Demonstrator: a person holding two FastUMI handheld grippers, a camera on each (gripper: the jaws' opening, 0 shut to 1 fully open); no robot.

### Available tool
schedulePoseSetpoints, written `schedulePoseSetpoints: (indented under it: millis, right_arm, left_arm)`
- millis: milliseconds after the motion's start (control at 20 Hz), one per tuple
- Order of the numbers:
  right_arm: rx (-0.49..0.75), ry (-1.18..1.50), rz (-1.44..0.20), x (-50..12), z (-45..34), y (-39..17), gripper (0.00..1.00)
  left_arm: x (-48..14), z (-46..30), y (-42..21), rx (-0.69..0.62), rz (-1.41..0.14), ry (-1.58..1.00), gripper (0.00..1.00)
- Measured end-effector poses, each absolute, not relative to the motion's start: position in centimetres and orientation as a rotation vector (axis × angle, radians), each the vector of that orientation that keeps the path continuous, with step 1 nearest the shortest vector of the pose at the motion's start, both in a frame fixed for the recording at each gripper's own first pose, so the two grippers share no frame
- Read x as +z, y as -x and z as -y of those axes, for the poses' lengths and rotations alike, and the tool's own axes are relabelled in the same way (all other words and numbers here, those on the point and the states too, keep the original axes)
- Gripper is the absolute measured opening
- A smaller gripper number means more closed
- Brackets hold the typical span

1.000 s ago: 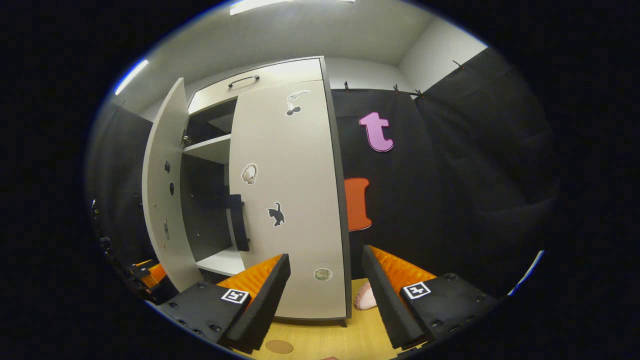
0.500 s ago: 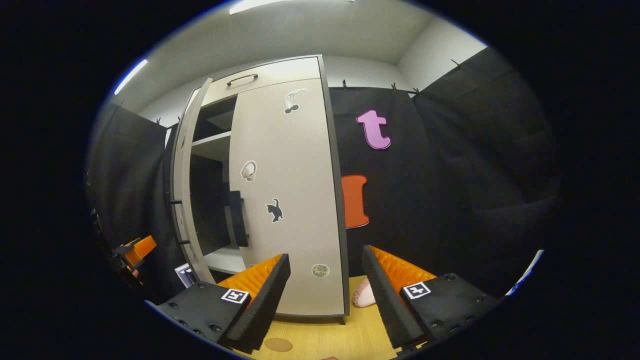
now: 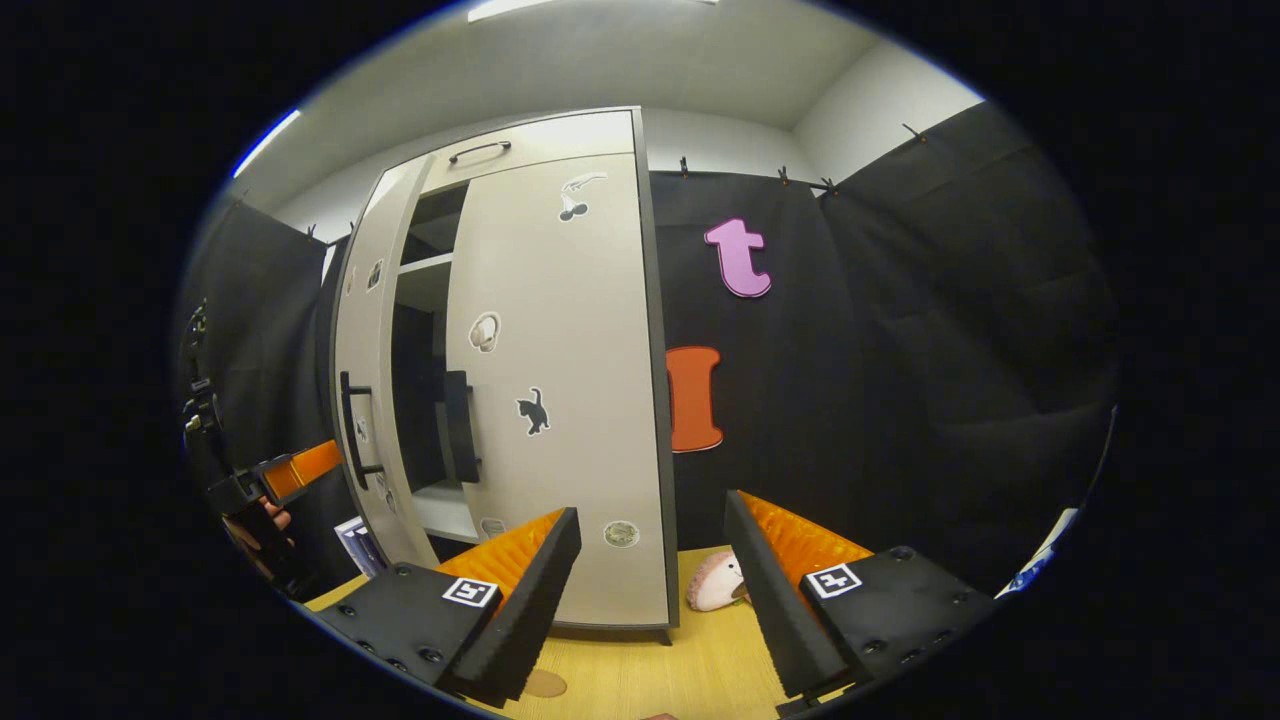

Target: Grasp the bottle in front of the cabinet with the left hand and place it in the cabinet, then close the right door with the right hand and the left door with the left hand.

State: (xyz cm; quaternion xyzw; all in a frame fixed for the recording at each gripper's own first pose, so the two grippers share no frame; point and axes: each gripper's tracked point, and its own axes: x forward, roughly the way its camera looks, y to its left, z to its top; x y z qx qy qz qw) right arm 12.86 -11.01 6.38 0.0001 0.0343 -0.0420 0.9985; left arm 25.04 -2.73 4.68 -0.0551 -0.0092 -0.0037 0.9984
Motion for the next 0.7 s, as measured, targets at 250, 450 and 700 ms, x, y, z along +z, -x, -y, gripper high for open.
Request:
schedulePoseSetpoints:
  millis: [250, 450, 700]
  right_arm:
    - [-0.098, 0.008, -0.081, 5.6, 11.6, -12.9, 0.87]
    - [-0.097, 0.005, -0.091, 4.9, 11.7, -13.3, 0.87]
    - [-0.069, -0.035, -0.107, 4.2, 10.9, -13.4, 0.96]
  left_arm:
    - [3.5, 4.5, -27.6, -0.027, 0.001, 0.072, 0.96]
    - [2.9, 5.3, -29.7, -0.038, -0.014, 0.090, 0.95]
    - [2.3, 5.7, -31.7, -0.044, -0.015, 0.112, 0.95]
